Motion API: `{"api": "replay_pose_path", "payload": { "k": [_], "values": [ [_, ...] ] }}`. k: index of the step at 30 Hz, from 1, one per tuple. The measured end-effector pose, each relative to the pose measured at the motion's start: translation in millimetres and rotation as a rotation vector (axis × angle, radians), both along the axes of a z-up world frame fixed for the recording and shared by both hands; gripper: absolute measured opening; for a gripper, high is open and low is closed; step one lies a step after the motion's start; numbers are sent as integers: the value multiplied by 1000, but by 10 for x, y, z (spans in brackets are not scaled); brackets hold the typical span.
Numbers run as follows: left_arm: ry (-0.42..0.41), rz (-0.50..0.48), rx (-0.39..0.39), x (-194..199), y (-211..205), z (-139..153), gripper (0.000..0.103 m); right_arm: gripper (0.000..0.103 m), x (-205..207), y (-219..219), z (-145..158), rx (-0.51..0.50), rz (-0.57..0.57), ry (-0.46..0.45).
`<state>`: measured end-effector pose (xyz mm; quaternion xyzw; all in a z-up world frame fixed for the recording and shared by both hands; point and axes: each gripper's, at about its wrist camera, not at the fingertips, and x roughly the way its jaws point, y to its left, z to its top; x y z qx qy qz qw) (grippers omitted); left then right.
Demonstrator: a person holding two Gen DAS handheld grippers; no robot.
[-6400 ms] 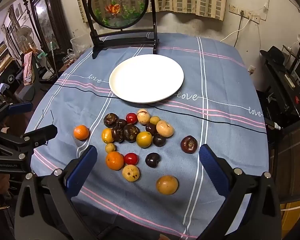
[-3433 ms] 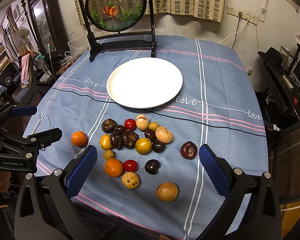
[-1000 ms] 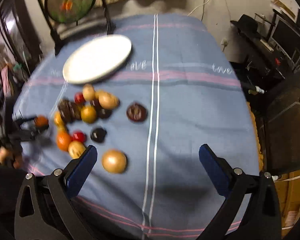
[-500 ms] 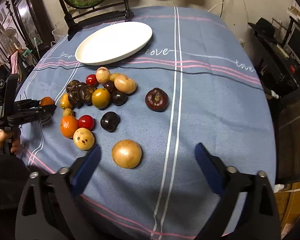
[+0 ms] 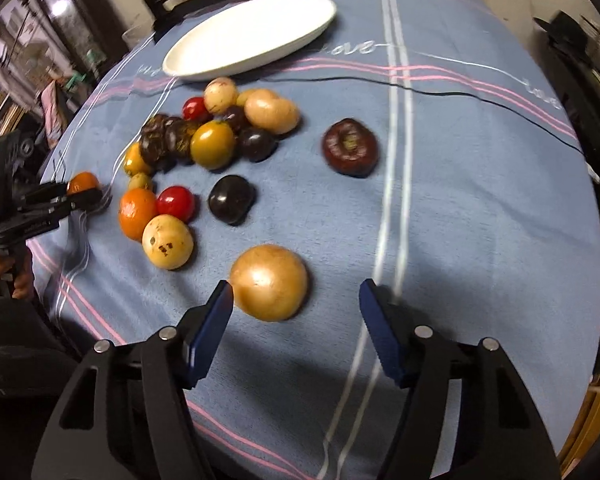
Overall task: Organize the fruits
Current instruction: 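Carry the mandarin onto the white plate with the left gripper while the right gripper places the tan fruit there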
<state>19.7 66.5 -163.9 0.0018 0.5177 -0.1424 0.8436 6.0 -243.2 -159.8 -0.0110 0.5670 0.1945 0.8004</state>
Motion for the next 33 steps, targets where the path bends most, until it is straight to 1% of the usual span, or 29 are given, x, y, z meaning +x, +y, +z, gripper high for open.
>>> {"api": "replay_pose_path", "payload": {
  "k": [1, 3, 5, 8, 9, 12, 13, 15, 19, 20, 22, 26, 31, 33],
  "values": [
    [1, 4, 0, -9, 3, 1, 46, 66, 14, 48, -23, -12, 21, -1],
    [0, 10, 1, -26, 20, 7, 46, 58, 42, 140, -77, -34, 63, -5],
    [-3, 16, 5, -47, 25, 21, 46, 52, 82, 207, -155, -42, 90, 12],
    [-3, 31, 5, -64, 46, 30, 46, 51, 108, 235, -177, -43, 106, 4],
    [-3, 36, 3, -65, 52, 31, 46, 46, 110, 230, -175, -35, 113, 6],
    [-6, 50, -6, -48, 57, 37, 46, 45, 130, 234, -167, -14, 132, 16],
    [-6, 50, -8, -42, 52, 39, 46, 45, 138, 217, -157, 7, 136, 17],
    [-10, 48, -14, -24, 32, 46, 46, 45, 163, 122, -67, 85, 134, 1],
    [-28, 42, -41, 56, 1, 112, 46, 45, 177, -176, 229, 306, 94, -73],
    [-32, 41, -48, 86, -12, 136, 46, 45, 182, -202, 276, 325, 85, -87],
    [-43, 38, -63, 174, -29, 199, 46, 45, 217, -245, 393, 358, 63, -116],
    [-82, 8, -79, 462, -122, 365, 46, 45, 360, -185, 452, 362, 50, -134],
    [-130, -36, -70, 928, -310, 531, 46, 45, 788, 128, 508, 327, 32, -168],
    [-146, -48, -63, 1162, -398, 571, 46, 45, 958, 136, 569, 300, 40, -185]
  ]
}}
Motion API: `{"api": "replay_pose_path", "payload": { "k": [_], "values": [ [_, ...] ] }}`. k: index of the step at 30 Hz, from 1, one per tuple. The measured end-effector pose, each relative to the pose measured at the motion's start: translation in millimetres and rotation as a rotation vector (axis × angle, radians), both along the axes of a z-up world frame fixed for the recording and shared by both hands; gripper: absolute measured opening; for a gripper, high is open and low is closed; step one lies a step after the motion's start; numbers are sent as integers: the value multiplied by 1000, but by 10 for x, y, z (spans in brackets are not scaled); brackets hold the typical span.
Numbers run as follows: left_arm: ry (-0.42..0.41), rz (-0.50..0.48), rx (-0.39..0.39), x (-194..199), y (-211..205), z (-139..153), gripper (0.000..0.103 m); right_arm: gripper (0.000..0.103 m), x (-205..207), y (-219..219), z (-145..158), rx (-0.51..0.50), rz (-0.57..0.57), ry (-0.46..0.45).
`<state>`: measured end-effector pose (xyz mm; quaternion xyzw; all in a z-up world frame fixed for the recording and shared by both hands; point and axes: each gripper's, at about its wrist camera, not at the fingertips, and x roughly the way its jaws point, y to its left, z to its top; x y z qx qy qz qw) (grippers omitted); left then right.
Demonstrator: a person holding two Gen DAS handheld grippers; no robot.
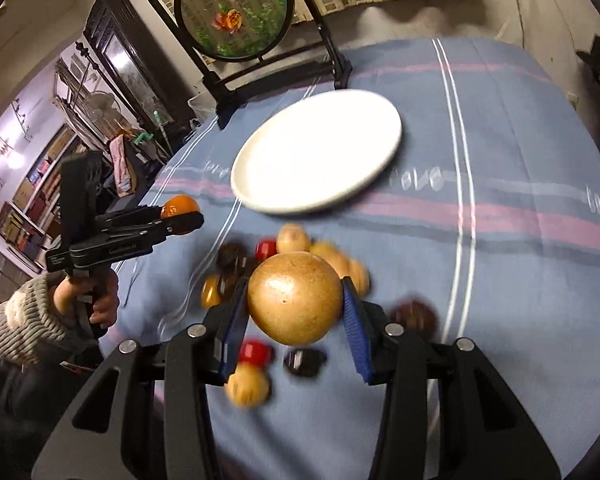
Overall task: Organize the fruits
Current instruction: 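Carry the mandarin onto the white plate with the left gripper while the right gripper places the tan fruit there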
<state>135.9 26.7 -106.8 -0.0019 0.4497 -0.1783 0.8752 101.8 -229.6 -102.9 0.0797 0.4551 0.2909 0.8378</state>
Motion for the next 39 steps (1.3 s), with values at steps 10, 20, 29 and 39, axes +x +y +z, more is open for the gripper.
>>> {"api": "replay_pose_path", "payload": {
  "k": [10, 20, 29, 39],
  "values": [
    [48, 24, 38, 889, -162, -279, 47, 45, 1193, 513, -239, -120, 23, 24],
    [49, 75, 5, 1120, -84, -364, 62, 68, 1488, 632, -487, -157, -16, 58],
    [16, 144, -7, 743, 188, -103, 71, 69, 1055, 193, -111, -103, -118, 22],
    [107, 219, -25, -201, 489, -230, 73, 80, 74, -256, -109, -35, -212, 102]
  ]
}}
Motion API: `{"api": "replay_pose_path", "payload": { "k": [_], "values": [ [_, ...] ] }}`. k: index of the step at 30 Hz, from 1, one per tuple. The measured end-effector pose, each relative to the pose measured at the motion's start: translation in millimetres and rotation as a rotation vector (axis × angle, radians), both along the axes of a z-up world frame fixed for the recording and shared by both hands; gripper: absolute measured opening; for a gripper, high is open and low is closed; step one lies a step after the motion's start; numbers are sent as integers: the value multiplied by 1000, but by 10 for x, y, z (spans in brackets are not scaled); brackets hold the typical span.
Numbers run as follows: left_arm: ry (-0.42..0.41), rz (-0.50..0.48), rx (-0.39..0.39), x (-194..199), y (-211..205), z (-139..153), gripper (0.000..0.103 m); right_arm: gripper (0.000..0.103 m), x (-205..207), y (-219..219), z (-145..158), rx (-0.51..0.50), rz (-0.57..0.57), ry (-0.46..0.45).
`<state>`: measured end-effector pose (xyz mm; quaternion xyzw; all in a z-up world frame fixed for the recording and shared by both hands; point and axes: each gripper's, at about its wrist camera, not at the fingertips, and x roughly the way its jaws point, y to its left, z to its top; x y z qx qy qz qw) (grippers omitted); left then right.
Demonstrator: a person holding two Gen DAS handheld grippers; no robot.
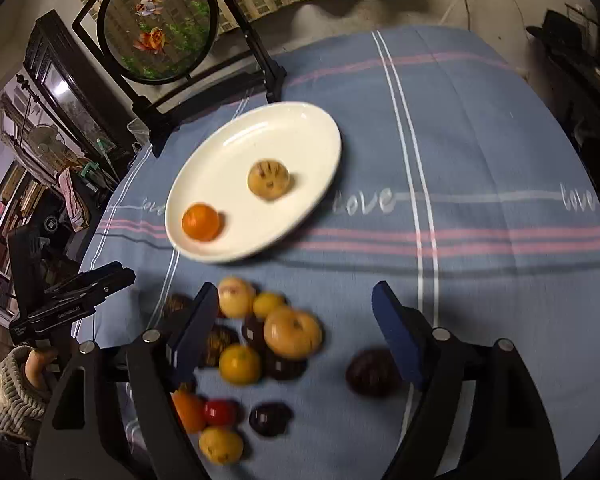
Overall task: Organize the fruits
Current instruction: 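Carry the mandarin onto the white plate with the left gripper while the right gripper places the tan fruit there, then grasp the dark brown fruit with the left gripper while the right gripper moves toward the dark red fruit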
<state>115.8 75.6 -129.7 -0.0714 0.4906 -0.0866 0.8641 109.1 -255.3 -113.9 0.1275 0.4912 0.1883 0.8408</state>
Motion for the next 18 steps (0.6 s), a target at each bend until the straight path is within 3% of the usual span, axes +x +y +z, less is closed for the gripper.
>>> {"api": "replay_pose_path", "payload": {
  "k": [4, 7, 18],
  "values": [
    [17, -31, 17, -225, -88, -58, 75, 80, -200, -19, -27, 14, 2, 30],
    [27, -57, 48, -268, -169, -106, 76, 80, -293, -31, 89, 15, -7, -12],
    [46, -124, 128, -139, -353, -249, 77, 80, -433, -136, 177, 13, -55, -45]
  ]
}}
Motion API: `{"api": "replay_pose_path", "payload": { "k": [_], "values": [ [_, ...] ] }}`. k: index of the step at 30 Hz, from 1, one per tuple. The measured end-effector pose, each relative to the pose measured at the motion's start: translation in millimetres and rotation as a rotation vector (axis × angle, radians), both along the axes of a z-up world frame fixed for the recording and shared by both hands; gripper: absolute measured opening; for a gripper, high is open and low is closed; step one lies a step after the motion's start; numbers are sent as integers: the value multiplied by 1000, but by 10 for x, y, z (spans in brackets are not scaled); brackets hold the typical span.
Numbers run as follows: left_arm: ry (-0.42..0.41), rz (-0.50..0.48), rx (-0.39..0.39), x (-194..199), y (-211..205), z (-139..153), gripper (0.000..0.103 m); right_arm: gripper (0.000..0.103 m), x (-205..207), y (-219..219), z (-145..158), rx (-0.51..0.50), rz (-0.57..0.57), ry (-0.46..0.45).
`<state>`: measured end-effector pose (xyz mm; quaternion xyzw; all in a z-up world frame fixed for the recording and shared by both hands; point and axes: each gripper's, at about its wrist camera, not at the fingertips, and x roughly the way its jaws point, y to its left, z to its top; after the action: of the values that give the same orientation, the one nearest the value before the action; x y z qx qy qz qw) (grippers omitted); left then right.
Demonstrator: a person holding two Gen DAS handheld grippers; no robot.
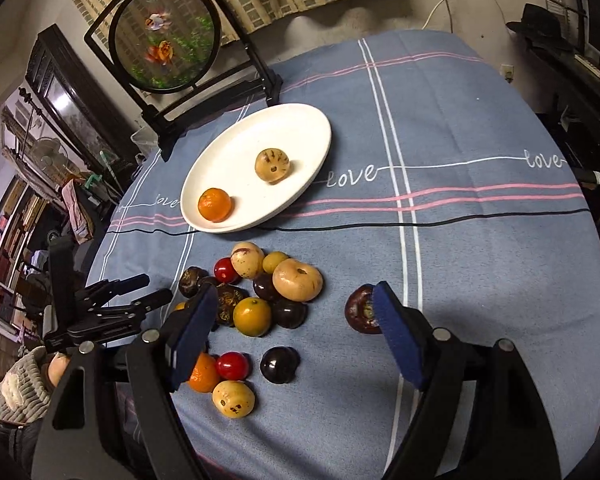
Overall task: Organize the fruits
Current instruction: 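Grasp the dark brown fruit with the left gripper while the right gripper moves toward the dark red fruit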
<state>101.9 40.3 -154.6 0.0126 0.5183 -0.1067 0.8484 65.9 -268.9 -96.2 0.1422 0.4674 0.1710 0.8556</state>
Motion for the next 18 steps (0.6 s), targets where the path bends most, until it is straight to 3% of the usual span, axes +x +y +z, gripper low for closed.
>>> {"api": "replay_pose_path", "payload": {
  "k": [8, 10, 15, 18],
  "values": [
    [25, -55, 31, 174, -142, -159, 77, 80, -11, -55, -22, -9, -36, 9],
    [36, -48, 41, 234, -133, -223, 83, 80, -10, -49, -30, -15, -40, 14],
    [1, 33, 71, 271, 102, -206, 86, 80, -3, -74, -37, -18, -52, 18],
    [15, 94, 26, 229, 343, -178, 86, 80, 1, -71, -52, -17, -49, 23]
  ]
}}
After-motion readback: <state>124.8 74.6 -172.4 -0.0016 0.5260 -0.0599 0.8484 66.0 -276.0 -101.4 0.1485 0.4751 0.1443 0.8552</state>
